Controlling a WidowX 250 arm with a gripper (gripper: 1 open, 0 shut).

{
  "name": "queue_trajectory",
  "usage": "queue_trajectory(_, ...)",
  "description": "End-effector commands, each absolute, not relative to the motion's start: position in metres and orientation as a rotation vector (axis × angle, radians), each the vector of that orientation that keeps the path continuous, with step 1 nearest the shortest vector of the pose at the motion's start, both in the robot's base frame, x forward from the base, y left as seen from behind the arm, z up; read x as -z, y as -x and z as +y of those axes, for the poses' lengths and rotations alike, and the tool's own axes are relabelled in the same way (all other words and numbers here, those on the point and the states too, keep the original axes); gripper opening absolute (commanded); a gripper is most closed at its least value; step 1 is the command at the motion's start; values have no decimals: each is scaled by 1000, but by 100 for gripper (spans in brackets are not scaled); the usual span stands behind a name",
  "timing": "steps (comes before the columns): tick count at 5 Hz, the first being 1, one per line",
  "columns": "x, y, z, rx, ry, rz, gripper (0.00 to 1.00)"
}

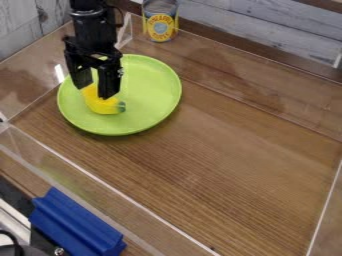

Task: Remove the banana from inside the green plate and put it on the table

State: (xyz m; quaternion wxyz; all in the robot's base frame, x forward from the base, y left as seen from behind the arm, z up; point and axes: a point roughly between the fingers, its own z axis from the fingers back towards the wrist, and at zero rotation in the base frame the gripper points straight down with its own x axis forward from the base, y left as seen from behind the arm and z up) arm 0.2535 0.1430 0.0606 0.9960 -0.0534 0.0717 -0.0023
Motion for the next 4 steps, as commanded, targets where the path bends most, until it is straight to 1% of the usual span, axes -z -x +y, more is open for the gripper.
queue_trajectory(1,-70,-261,150,6,86,95,100)
queue_trajectory(4,-56,-266,150,24,98,87,100)
